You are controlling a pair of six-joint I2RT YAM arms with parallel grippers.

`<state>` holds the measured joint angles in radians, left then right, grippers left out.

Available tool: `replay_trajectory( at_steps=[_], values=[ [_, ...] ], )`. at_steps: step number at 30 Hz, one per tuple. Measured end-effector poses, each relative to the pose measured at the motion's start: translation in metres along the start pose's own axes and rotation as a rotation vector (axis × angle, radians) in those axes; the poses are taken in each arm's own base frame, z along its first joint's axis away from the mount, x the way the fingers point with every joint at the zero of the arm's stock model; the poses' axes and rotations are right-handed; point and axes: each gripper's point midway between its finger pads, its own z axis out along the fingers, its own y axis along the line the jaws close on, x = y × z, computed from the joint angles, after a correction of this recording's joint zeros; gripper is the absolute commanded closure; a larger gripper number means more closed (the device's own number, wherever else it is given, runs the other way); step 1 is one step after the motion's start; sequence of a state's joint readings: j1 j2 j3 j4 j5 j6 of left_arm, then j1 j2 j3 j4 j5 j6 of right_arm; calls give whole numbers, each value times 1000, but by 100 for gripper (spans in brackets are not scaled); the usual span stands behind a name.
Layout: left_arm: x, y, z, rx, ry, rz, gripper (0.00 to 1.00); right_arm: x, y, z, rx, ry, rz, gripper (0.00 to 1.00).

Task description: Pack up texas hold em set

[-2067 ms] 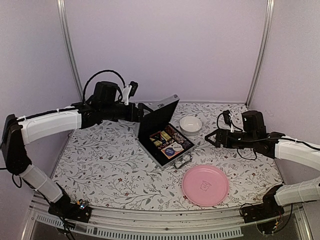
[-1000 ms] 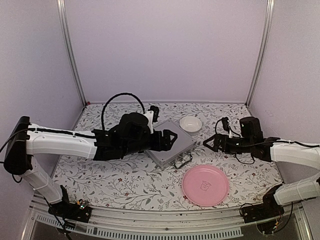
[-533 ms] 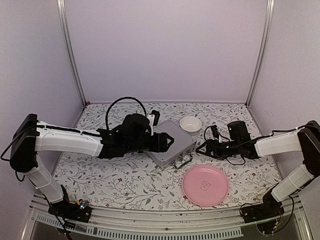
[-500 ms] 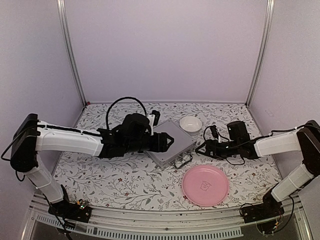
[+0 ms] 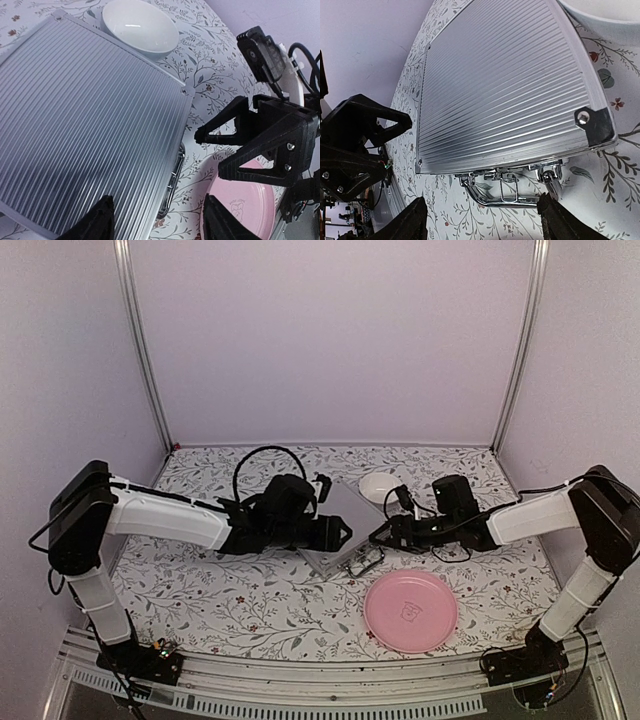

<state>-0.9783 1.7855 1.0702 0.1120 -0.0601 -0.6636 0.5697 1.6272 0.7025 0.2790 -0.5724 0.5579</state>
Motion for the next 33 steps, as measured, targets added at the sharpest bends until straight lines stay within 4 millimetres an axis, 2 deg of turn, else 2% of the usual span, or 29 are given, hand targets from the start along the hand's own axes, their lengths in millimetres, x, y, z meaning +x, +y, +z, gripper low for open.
replay_trajectory(
  at_steps=[5, 11, 14, 27, 33],
  values=[
    [5, 7, 5, -14, 15, -6, 42, 8, 2, 15, -1, 39, -5, 23],
    [24, 21, 8, -38, 49, -19, 45, 13, 7, 33, 20, 73, -20, 23],
    [25, 21, 8, -31, 39, -27, 45, 13, 7, 38, 43, 79, -27, 23],
    [27, 26, 3, -22, 6, -53, 49, 27, -7, 47, 121, 127, -11, 23],
    [29, 27, 0, -23, 5, -60, 50, 28, -4, 51, 117, 147, -8, 24]
  ],
)
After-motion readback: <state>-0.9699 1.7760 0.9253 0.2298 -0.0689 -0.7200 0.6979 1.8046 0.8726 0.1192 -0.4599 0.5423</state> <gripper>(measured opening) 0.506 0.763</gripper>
